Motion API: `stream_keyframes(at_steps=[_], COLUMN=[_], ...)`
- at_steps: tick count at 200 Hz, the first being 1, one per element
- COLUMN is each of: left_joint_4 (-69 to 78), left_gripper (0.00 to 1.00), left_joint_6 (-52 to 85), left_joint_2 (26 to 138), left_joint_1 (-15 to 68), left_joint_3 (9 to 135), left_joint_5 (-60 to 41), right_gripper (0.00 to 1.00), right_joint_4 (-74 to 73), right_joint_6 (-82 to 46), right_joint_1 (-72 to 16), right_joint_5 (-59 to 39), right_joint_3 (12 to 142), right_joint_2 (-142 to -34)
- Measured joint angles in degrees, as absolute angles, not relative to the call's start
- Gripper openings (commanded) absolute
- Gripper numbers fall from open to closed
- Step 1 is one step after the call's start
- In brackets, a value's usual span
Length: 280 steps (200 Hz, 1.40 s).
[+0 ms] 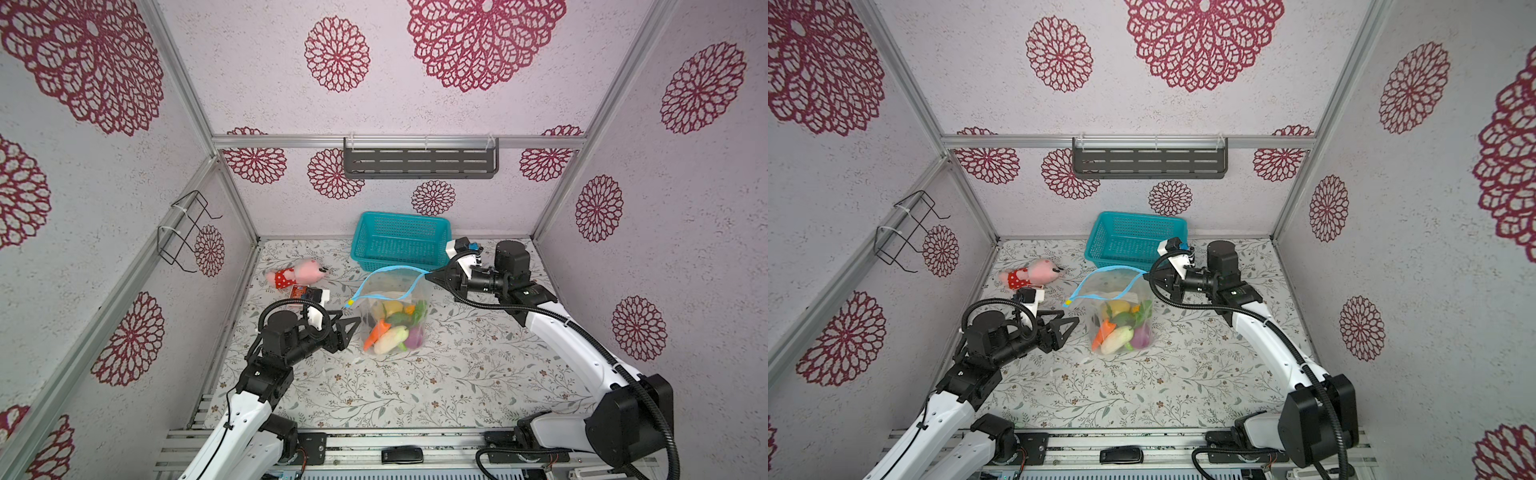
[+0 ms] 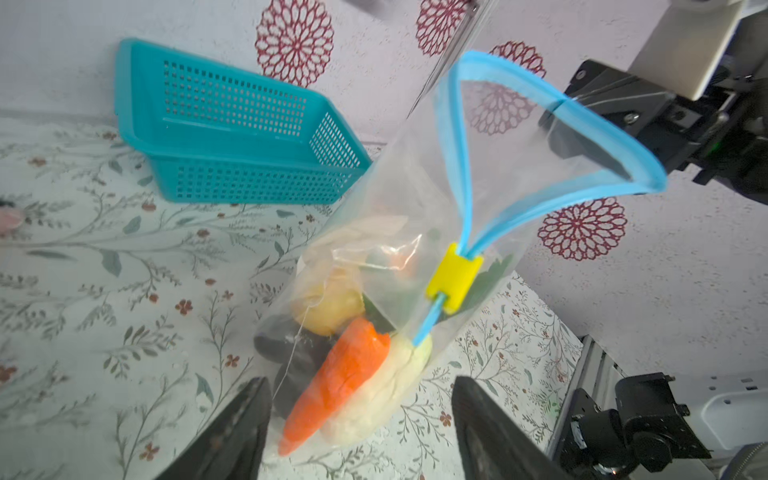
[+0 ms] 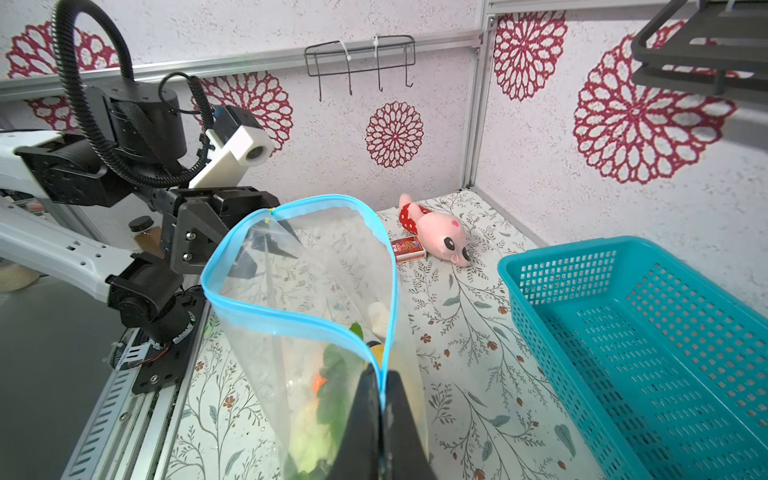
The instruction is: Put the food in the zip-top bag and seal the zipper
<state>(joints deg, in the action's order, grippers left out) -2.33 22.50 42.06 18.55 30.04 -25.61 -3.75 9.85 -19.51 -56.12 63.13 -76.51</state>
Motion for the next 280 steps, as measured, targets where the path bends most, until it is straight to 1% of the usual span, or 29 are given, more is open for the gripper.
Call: stream_keyframes(at_steps=[14,36,45,55,65,74,84,116,141,176,204,251,252,255,256,260,261,271,273,278,279,280], left_joint_4=[2.31,7.16,8.88,10.41,11.92,12.88,13.67,14.83,14.63,13.5,9.17,-1.65,-1.78,-2.17,-2.37,-2.83,-2.94,-4.21,-4.43,-4.91,-5.02,-5.06], left_gripper=[0.66,0.56,0.5,0.4,0.37,0.36,0.32,0.12,0.0,0.0,0.0,0.0,0.0,0.0,0.0,0.0,0.0,0.0,0.0,0.0,0.0,0.0], left_joint_6=[22.35,21.26,20.95,20.23,19.73,19.49,19.11,17.56,16.84,15.29,14.5,13.52,13.5,13.47,13.47,13.43,13.43,13.21,13.15,13.02,12.97,12.91], left_joint_2=[43.38,45.65,46.54,47.4,48.42,49.15,49.65,49.91,49.89,49.32,48.51,47.42,47.4,47.27,47.24,47.13,47.11,46.87,46.85,46.83,46.83,46.83], left_joint_1=[20.21,22.04,22.24,22.26,22.26,22.24,22.26,22.26,22.26,22.26,22.26,22.26,22.26,22.26,22.26,22.26,22.26,22.24,22.26,22.26,22.26,22.26], left_joint_3=[29.21,28.82,28.82,28.82,28.82,28.82,28.82,29.1,30.55,32.51,34.33,40.93,40.99,41.23,41.34,41.56,41.58,41.93,41.95,41.98,41.98,41.98], left_joint_5=[-24.25,-22.0,-21.17,-20.36,-19.53,-18.72,-18.15,-16.64,-16.12,-15.97,-15.99,-19.07,-19.11,-19.44,-19.62,-20.08,-20.14,-21.1,-21.32,-21.69,-21.85,-21.89], right_gripper=[0.0,0.0,0.0,0.0,0.0,0.0,0.0,0.0,0.0,0.0,0.0,0.0,0.0,0.07,0.07,0.17,0.17,0.35,0.37,0.45,0.49,0.49], right_joint_4=[-4.78,-5.8,-6.15,-6.46,-6.87,-7.16,-7.42,-7.66,-7.64,-7.46,-5.41,6.2,6.5,7.05,7.22,8.05,8.19,10.2,10.68,11.46,11.75,11.94], right_joint_6=[9.26,8.34,7.9,7.46,7.29,6.87,6.7,6.15,5.93,5.96,6.7,12.88,13.19,13.67,13.76,14.39,14.52,16.14,16.43,17.28,17.5,17.61], right_joint_1=[-18.94,-17.85,-17.54,-17.34,-17.19,-17.08,-17.04,-17.02,-16.97,-16.84,-16.19,-14.92,-14.92,-14.92,-14.92,-14.92,-14.92,-14.98,-15.05,-15.25,-15.31,-15.35], right_joint_5=[-57.1,-58.37,-58.78,-58.96,-59.22,-59.35,-59.53,-60.07,-60.14,-60.1,-59.92,-57.14,-57.04,-56.93,-56.9,-56.66,-56.62,-56.07,-55.94,-55.64,-55.59,-55.57], right_joint_3=[63.13,63.13,63.13,63.13,63.13,63.13,63.11,63.11,63.09,63.09,63.11,67.51,67.66,67.96,68.03,68.38,68.42,68.99,69.08,69.23,69.25,69.28], right_joint_2=[-77.12,-77.8,-77.91,-77.91,-77.91,-77.91,-77.91,-77.91,-77.91,-77.91,-77.91,-77.91,-77.91,-77.91,-77.91,-77.91,-77.91,-77.89,-77.89,-77.87,-77.82,-77.8])
